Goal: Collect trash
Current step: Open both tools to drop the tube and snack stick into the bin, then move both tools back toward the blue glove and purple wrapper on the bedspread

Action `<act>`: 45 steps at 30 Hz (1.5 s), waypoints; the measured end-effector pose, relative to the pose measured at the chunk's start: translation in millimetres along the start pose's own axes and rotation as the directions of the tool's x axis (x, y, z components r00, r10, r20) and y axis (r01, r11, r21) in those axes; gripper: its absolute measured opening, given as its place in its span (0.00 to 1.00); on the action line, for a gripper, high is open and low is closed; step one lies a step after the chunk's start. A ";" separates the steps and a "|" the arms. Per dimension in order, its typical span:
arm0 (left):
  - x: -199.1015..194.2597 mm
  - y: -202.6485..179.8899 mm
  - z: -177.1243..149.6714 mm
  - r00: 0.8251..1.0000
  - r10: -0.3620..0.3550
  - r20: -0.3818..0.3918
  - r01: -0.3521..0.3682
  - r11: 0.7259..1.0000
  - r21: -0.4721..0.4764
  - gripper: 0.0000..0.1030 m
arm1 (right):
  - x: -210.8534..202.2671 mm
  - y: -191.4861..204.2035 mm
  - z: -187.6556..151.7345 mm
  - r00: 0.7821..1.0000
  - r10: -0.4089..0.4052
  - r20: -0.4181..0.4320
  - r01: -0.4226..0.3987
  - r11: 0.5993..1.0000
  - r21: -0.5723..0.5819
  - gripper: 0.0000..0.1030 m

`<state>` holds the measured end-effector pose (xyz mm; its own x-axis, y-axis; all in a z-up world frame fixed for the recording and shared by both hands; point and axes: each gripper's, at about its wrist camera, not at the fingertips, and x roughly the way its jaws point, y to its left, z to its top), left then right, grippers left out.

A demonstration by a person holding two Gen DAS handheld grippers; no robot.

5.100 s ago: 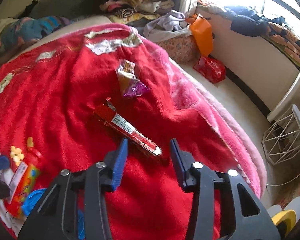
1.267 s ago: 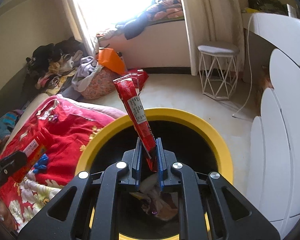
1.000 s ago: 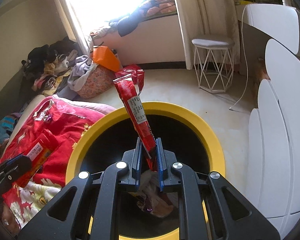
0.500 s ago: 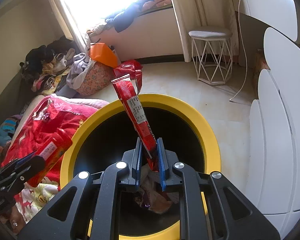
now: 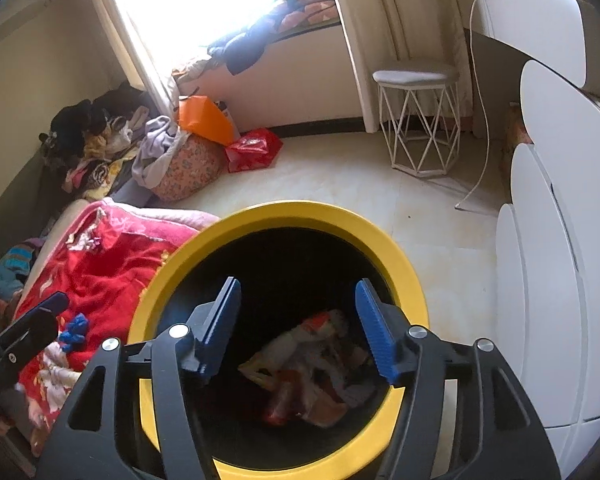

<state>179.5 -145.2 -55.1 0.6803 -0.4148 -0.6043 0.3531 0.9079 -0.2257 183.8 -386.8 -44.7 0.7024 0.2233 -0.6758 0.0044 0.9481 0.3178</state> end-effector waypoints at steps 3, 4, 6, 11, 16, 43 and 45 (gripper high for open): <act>-12.6 6.7 1.1 0.999 0.029 0.028 -0.029 1.000 -0.001 0.90 | -7.6 14.1 1.9 0.999 0.017 0.033 -0.016 0.999 -0.032 0.62; -15.6 9.3 2.0 0.999 0.036 0.034 -0.036 0.999 -0.004 0.90 | -9.6 17.6 2.1 0.999 0.024 0.039 -0.022 0.999 -0.039 0.63; -22.8 15.2 2.3 0.997 0.053 0.047 -0.053 0.999 -0.012 0.90 | -14.5 27.8 3.7 0.998 0.042 0.055 -0.039 0.997 -0.061 0.64; -41.9 31.2 2.6 0.992 0.094 0.082 -0.091 0.995 -0.037 0.90 | -23.0 57.1 4.4 0.993 0.091 0.076 -0.081 0.989 -0.123 0.66; -61.1 46.7 2.4 0.984 0.136 0.114 -0.130 0.990 -0.056 0.90 | -27.5 86.1 3.7 0.988 0.132 0.082 -0.115 0.977 -0.182 0.67; -118.1 163.0 -29.5 0.945 0.312 0.099 -0.284 0.932 -0.226 0.90 | 31.1 251.6 18.5 0.958 0.287 -0.015 -0.266 0.864 -0.427 0.70; -113.2 172.2 -36.3 0.949 0.308 0.067 -0.285 0.930 -0.234 0.90 | 45.7 266.9 21.1 0.953 0.301 -0.032 -0.284 0.854 -0.435 0.70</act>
<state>140.0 60.3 -53.3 0.7976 -0.1183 -0.5915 -0.0155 0.9762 -0.2162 232.1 -128.3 23.3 0.6484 0.5051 -0.5696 -0.5055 0.8451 0.1740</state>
